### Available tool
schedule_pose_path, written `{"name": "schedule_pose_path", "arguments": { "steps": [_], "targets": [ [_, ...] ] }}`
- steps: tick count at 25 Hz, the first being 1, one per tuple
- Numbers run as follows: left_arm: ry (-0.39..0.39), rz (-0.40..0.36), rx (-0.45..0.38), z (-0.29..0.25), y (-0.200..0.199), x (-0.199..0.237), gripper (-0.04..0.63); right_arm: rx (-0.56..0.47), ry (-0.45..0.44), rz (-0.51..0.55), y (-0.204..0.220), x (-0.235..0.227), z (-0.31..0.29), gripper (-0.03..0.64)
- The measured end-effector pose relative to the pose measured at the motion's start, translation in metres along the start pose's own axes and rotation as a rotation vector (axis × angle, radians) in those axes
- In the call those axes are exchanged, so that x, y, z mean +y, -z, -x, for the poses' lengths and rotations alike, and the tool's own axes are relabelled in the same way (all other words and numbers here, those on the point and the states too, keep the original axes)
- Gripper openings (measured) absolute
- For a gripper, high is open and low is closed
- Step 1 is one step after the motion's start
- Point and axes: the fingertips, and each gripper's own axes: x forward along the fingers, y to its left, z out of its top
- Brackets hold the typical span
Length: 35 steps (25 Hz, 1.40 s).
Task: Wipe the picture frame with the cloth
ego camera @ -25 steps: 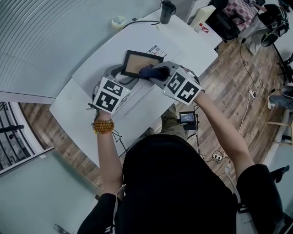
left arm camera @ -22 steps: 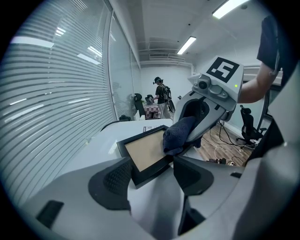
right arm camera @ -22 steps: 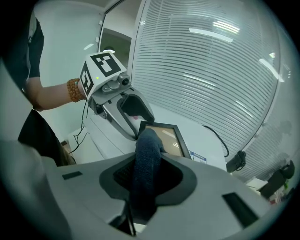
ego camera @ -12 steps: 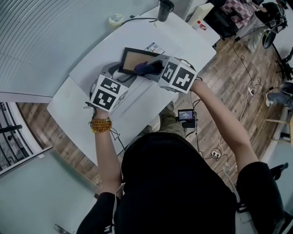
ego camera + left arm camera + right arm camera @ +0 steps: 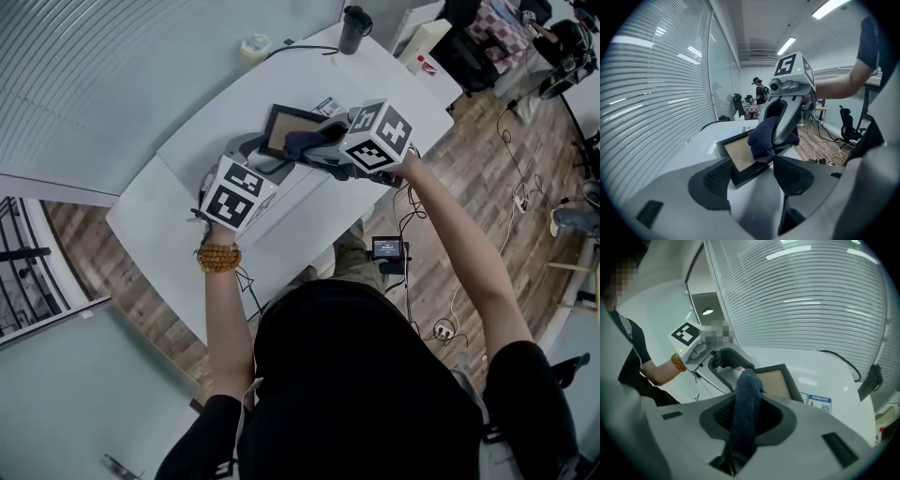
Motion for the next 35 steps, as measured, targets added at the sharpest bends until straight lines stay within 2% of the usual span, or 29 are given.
{"name": "schedule_pose_path", "arguments": {
  "steps": [5, 14, 16, 18, 20, 21, 23, 26, 30, 35],
  "targets": [
    [0.005, -0.005, 0.008, 0.001, -0.001, -0.006, 0.281, -0.012, -0.022, -0.083, -0.011, -0.004, -0.007, 0.072],
    [-0.003, -0.017, 0.003, 0.002, -0.003, 0.001, 0.28, 0.233, 0.095, 0.238, -0.032, 0.004, -0.046, 0.072],
    [0.001, -0.018, 0.005, 0.003, -0.002, -0.002, 0.28, 0.197, 0.067, 0.226, -0.033, 0.003, -0.04, 0.074],
    [0.009, -0.02, 0.003, 0.003, -0.003, -0.003, 0.28, 0.095, 0.069, 0.122, -0.044, -0.014, -0.023, 0.074],
    [0.014, -0.02, -0.001, 0.004, -0.004, -0.001, 0.279, 0.0, 0.146, 0.024, -0.059, -0.049, -0.008, 0.074],
    [0.013, -0.018, -0.002, 0.004, -0.004, 0.0, 0.28, -0.017, 0.195, 0.014, -0.064, -0.066, -0.006, 0.074],
    [0.01, -0.012, -0.001, 0.005, -0.002, 0.002, 0.279, 0.013, 0.252, 0.074, -0.065, -0.083, -0.015, 0.074],
    [0.004, -0.005, 0.003, 0.006, 0.0, 0.001, 0.279, 0.054, 0.282, 0.18, -0.06, -0.079, -0.033, 0.074],
    [-0.003, -0.01, 0.003, 0.006, -0.002, 0.002, 0.281, 0.075, 0.282, 0.167, -0.052, -0.08, -0.025, 0.072],
    [0.006, -0.005, 0.004, 0.003, -0.001, 0.002, 0.281, 0.092, 0.292, 0.135, -0.022, -0.082, 0.003, 0.072]
  ]
}}
